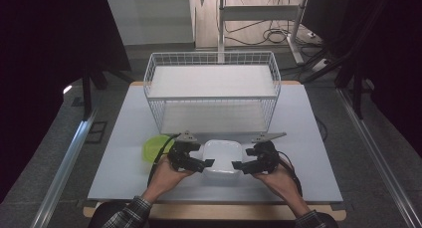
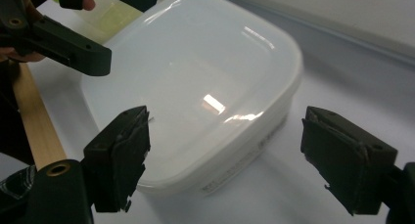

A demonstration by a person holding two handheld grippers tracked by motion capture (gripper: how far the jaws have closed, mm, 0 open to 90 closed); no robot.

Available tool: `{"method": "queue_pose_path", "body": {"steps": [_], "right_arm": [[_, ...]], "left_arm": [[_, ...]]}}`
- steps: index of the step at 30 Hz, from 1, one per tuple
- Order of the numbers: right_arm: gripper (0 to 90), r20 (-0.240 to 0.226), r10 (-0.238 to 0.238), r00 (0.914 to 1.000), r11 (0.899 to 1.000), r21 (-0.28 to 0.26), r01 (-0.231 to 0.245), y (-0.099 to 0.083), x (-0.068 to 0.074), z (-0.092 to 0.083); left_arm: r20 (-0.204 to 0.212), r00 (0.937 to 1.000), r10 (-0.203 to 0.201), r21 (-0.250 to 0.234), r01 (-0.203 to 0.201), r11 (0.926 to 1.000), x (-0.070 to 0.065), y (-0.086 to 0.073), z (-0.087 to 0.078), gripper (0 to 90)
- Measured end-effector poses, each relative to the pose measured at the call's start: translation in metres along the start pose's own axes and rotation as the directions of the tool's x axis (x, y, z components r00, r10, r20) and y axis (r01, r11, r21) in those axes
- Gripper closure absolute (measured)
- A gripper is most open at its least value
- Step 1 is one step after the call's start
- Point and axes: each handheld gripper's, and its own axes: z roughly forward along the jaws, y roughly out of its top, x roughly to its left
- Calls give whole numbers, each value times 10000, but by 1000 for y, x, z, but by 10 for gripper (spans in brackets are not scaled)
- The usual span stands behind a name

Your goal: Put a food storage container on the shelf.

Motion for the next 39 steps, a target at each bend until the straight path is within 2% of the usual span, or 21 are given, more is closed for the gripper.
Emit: {"method": "queue_pose_path", "body": {"steps": [3,4,5,8,10,13,15,18,24,26,27,28,31,39], "right_arm": [[256,-321,200,9993,9998,15,-199,1,-1,3],[262,-377,241,9990,9997,56,-239,1,-1,3],[272,-420,381,9984,9993,83,-378,1,-1,3],[286,-582,664,9961,9975,292,-648,0,0,2],[305,-658,856,9942,9957,405,-830,-1,1,0],[409,-494,1005,9937,9946,297,-991,-4,2,-6],[502,-423,1100,9930,9939,92,-1097,-5,2,-12],[603,-364,1297,9909,9914,-130,-1302,-7,2,-19],[706,55,1623,9867,9850,-599,-1617,-7,3,-26],[768,195,1680,9856,9820,-910,-1655,-7,2,-28],[766,334,1554,9873,9838,-961,-1516,-7,3,-28],[767,554,1309,9898,9872,-991,-1250,-8,5,-27],[769,891,1122,9897,9880,-1165,-1015,-8,9,-25],[772,1041,951,9900,9864,-1435,-796,-7,12,-26]], "left_arm": [[649,9964,-541,53,538,9985,4,-1,4,162],[982,9926,-712,146,701,9974,4,-2,6,167],[989,9920,-785,215,767,9968,4,-2,6,170],[892,9939,-648,427,612,9972,-1,-3,3,171],[767,9956,-547,444,514,9977,-4,-4,-1,202],[495,9984,-286,134,279,9995,-9,-8,-13,365],[488,9986,-189,4,189,9998,-10,-10,-19,476],[496,9984,-271,-243,284,9993,-14,-11,-23,550],[243,9989,-396,-864,415,9954,-20,-10,-30,686],[-18,9992,-398,-871,395,9954,-21,-10,-29,768],[-261,9992,-294,-889,270,9957,-22,-11,-28,804],[-402,9987,-307,-916,269,9954,-23,-11,-27,803],[-384,9979,-513,-927,476,9946,-20,-12,-27,801],[-512,9964,-675,-1006,621,9930,-19,-12,-26,797]]}}
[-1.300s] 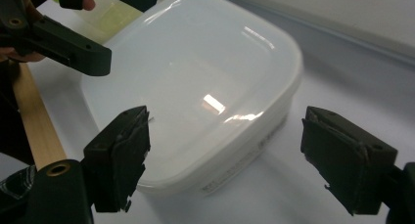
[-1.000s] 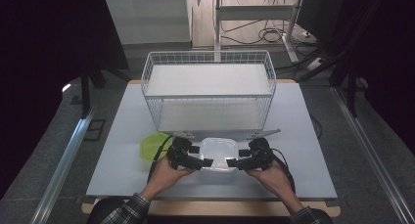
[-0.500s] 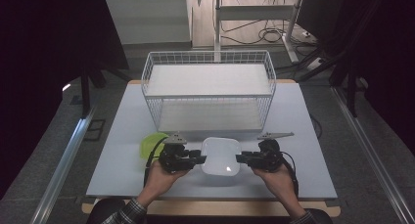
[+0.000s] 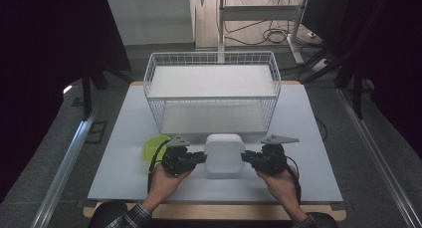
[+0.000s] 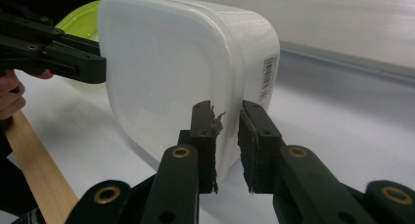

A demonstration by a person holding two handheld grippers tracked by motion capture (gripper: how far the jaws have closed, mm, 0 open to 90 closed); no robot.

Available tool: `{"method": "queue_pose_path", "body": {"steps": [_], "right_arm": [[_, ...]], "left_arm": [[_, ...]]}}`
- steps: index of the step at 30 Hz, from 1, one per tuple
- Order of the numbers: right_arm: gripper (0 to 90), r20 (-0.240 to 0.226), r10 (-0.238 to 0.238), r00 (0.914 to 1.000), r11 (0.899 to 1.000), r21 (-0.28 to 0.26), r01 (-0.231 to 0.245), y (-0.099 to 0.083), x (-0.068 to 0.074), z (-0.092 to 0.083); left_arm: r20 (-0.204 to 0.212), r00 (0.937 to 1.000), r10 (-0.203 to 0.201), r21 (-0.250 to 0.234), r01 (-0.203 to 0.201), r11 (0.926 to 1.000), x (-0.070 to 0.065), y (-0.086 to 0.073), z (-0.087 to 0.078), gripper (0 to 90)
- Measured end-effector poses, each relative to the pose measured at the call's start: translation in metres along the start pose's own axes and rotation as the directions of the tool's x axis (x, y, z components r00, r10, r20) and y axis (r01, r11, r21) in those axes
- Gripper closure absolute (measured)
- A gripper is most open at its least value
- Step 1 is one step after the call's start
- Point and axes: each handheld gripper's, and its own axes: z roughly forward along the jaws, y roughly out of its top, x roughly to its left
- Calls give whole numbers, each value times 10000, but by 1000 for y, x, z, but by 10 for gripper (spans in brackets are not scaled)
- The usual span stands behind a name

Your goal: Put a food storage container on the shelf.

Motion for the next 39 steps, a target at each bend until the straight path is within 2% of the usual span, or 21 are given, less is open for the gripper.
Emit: {"method": "queue_pose_path", "body": {"steps": [6,17,33,39], "right_arm": [[781,-81,-354,9993,9987,-367,350,9,6,-7],[783,-260,-661,9975,9941,-875,636,32,13,-13],[783,-317,-1185,9924,9826,-1474,1126,77,24,-24],[782,-306,-1371,9901,9761,-1741,1298,93,27,-29]], "left_arm": [[-123,9999,-35,-196,32,9998,1,6,-6,790],[-482,9985,258,-750,-294,9968,1,26,-28,786],[-1001,9925,707,-1510,-854,9848,0,64,-62,787],[-1067,9916,734,-1804,-919,9793,0,77,-72,787]]}}
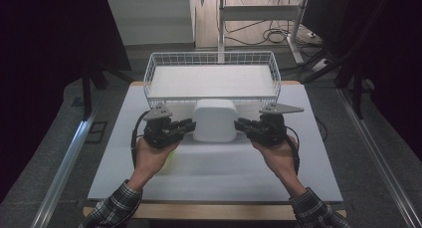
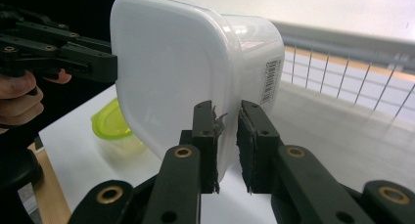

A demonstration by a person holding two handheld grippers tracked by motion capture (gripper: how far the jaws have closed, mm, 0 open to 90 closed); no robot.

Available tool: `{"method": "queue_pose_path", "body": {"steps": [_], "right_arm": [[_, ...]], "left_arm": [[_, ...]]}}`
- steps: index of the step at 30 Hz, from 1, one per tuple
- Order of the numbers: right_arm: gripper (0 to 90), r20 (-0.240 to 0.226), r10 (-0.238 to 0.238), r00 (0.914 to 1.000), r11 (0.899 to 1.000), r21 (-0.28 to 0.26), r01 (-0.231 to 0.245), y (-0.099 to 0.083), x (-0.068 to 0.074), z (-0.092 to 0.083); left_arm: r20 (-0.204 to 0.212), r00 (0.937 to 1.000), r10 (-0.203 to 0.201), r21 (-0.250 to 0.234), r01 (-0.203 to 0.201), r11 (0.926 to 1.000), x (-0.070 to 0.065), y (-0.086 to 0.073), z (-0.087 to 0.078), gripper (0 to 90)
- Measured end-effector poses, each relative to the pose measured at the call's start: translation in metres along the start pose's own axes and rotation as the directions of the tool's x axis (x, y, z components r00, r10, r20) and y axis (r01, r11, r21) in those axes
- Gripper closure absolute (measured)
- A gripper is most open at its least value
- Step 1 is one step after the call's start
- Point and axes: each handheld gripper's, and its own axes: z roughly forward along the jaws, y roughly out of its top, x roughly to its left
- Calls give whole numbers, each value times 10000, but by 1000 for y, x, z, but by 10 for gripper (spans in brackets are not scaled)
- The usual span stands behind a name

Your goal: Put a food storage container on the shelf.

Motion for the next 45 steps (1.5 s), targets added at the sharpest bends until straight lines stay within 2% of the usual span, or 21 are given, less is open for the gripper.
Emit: {"method": "queue_pose_path", "body": {"steps": [9,15,22,25,34,45], "right_arm": [[781,-34,-80,10000,9992,-385,79,26,0,-3],[781,-23,-374,9993,9969,-701,371,51,1,-7],[779,34,-507,9987,9945,-911,508,74,-3,-7],[778,127,-489,9987,9943,-947,498,81,-6,-5],[771,239,-244,9994,9945,-1016,267,95,-18,7],[763,220,221,9995,9956,-916,-200,104,-32,22]], "left_arm": [[-20,10000,-34,-439,33,9990,4,23,-10,787],[-39,10000,-31,-775,28,9970,7,41,-17,787],[-87,9998,-150,-1024,141,9946,14,60,-17,787],[-173,9998,-123,-1034,104,9946,17,66,-15,788],[-255,9988,-424,-1142,392,9927,29,79,-7,788],[-163,9972,-733,-1049,712,9919,42,86,2,787]]}}
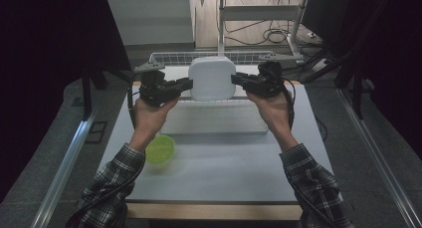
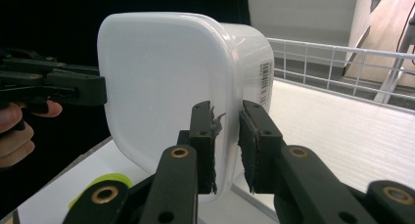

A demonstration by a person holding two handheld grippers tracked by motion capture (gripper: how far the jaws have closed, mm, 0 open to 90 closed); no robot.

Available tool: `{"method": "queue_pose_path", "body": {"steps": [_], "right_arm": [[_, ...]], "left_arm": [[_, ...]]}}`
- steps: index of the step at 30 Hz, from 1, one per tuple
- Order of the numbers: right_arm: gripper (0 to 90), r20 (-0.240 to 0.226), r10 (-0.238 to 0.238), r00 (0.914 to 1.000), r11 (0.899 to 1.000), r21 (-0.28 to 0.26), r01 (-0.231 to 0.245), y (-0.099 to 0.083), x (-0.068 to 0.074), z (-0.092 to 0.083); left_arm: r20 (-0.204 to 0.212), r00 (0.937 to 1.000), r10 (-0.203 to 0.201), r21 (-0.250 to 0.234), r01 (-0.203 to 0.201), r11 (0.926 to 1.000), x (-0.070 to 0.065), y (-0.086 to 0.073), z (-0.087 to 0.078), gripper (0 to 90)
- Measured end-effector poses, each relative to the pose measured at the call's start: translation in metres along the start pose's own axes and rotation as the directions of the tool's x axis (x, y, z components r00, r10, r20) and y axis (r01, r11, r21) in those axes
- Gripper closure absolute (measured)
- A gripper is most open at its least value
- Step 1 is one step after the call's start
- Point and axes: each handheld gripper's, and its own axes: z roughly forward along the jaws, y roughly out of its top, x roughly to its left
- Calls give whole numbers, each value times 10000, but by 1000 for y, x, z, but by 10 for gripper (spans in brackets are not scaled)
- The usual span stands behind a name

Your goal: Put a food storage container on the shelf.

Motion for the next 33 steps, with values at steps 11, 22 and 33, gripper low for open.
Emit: {"method": "queue_pose_path", "body": {"steps": [11,22,33], "right_arm": [[748,110,214,9997,9996,169,-216,3,-8,11],[647,-103,301,9995,9994,175,-299,9,-8,18],[596,96,314,9995,9993,184,-316,12,-13,27]], "left_arm": [[77,9999,-70,189,69,9998,9,2,8,774],[36,9997,-224,120,223,9997,17,7,14,680],[-161,9993,-324,225,327,9992,22,13,27,618]]}}
